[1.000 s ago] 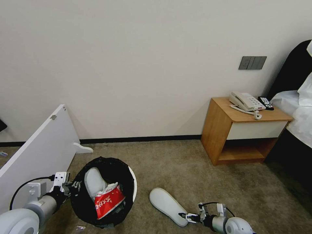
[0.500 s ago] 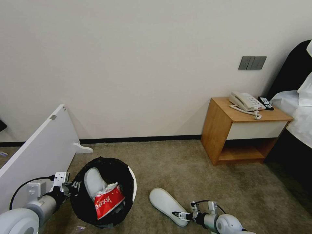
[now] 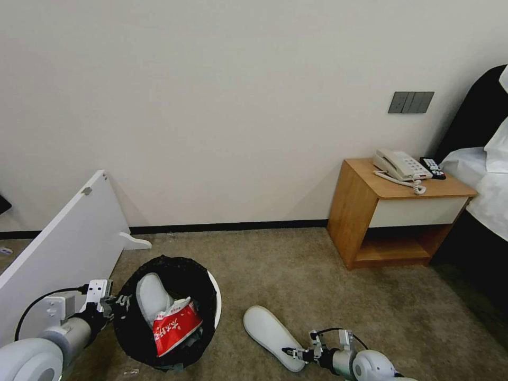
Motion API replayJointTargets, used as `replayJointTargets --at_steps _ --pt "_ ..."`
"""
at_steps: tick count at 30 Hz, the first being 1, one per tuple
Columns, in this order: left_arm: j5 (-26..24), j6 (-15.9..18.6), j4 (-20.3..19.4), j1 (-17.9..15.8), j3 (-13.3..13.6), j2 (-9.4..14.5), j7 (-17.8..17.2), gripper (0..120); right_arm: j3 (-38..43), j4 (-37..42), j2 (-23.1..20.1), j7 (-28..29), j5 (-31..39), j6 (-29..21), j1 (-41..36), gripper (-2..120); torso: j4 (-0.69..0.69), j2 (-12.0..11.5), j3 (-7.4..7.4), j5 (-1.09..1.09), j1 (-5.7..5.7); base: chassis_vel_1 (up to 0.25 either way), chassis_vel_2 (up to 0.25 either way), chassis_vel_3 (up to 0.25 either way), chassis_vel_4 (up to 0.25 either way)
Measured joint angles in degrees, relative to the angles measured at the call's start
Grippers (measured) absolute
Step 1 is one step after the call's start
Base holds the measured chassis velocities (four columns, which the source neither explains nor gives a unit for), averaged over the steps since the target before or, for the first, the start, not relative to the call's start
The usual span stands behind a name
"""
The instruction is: Pick up the trash bin, then pick up the garbage from the floor and place it into the trash bin.
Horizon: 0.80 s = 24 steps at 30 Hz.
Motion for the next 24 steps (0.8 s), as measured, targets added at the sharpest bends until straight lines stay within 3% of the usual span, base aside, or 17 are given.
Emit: replayJointTargets --at_steps 2,5,9,14,19,20,24 --pt "-0.05 0.00 0.00 -0.02 0.02 0.02 0.04 2 0.05 0.08 -0.08 -0.24 -0.09 0.14 0.00 26 0.00 0.00 0.00 0.00 0.00 0.000 0.000 0.000 0.000" --pt "-0.11 -0.01 -0.01 -0.03 0.02 0.13 0.10 2 0.09 0.48 -0.38 -1.04 -0.17 0.55 -0.01 9 0.00 0.00 0.00 0.00 0.00 0.000 0.000 0.000 0.000" --pt "-0.13 -0.01 -0.09 -0.03 0.04 0.13 0.12 2 0.27 0.56 -0.47 -1.64 -0.57 1.12 -0.01 2 0.00 0.00 0.00 0.00 0.00 0.000 0.000 0.000 0.000" --pt "-0.14 -0.03 -0.17 -0.05 0.58 0.14 0.12 2 2.75 1.58 -0.79 -2.31 -1.85 2.84 -0.77 1 0.01 0.00 0.00 0.00 0.00 0.000 0.000 0.000 0.000" --pt "-0.69 -0.06 0.63 -0.82 2.02 1.27 0.41 2 6.49 4.25 -2.29 -3.56 -3.51 7.91 -1.76 1 0.00 0.00 0.00 0.00 0.00 0.000 0.000 0.000 0.000" --pt "-1.16 -0.09 0.76 -1.12 2.25 1.84 0.43 2 7.47 5.91 -3.50 -4.62 -4.78 10.34 -1.58 1 -0.05 0.00 0.00 -0.01 0.00 0.000 0.000 0.000 0.000" --pt "-1.71 -0.09 0.13 -0.88 2.30 1.90 0.30 2 8.22 9.08 -4.74 -5.36 -4.59 12.27 -0.47 1 0.00 0.00 0.00 0.01 0.00 0.000 0.000 0.000 0.000"
